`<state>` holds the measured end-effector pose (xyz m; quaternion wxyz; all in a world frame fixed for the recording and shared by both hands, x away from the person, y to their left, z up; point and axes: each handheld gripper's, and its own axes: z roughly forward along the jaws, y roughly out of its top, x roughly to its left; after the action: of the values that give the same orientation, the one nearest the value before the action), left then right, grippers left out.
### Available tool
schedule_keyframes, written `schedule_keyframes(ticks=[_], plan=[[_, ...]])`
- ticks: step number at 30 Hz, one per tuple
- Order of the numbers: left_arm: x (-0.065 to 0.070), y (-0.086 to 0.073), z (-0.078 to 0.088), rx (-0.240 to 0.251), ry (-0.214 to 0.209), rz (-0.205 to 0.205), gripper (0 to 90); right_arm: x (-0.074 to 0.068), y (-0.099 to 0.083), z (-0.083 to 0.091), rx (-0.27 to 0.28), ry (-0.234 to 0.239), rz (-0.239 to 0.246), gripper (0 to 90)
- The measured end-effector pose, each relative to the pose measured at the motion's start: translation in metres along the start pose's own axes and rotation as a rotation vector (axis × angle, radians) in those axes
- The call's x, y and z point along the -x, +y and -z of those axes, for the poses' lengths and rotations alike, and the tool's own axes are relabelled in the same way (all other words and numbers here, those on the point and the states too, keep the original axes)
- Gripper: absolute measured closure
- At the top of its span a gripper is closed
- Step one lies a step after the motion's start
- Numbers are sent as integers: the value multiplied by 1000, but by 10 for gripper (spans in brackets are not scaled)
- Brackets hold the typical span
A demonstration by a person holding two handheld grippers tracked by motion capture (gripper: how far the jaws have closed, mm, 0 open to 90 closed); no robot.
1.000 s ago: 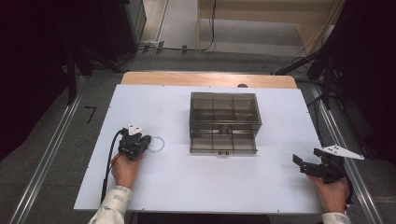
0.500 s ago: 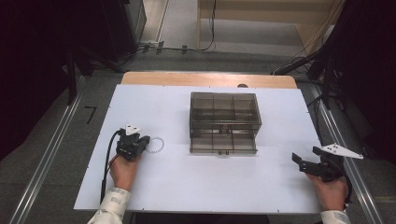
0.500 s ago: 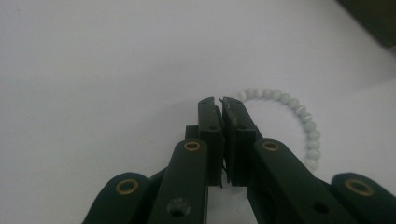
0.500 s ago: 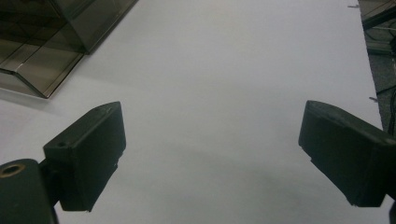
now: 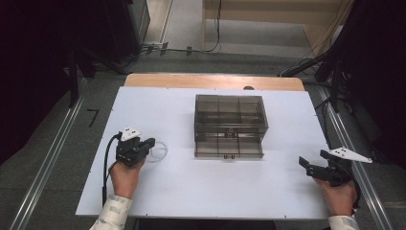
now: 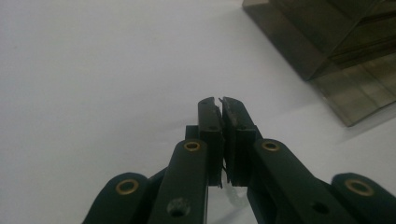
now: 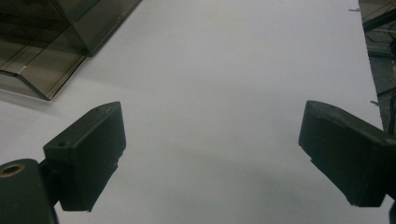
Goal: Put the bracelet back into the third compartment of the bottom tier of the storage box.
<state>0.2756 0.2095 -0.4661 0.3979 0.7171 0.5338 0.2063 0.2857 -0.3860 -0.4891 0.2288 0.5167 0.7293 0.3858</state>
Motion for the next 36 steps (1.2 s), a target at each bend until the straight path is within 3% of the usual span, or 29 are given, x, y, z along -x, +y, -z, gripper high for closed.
schedule_keyframes(ticks=[5, 18, 36], plan=[[17, 9, 11, 16, -41, -22, 883, -1, 0, 0, -7, -2, 2, 60], [56, 22, 12, 35, -124, -104, 883, 0, -1, 1, -5, -3, -4, 60], [87, 31, 2, 45, -190, -137, 883, 0, -1, 3, 1, -3, -5, 60]])
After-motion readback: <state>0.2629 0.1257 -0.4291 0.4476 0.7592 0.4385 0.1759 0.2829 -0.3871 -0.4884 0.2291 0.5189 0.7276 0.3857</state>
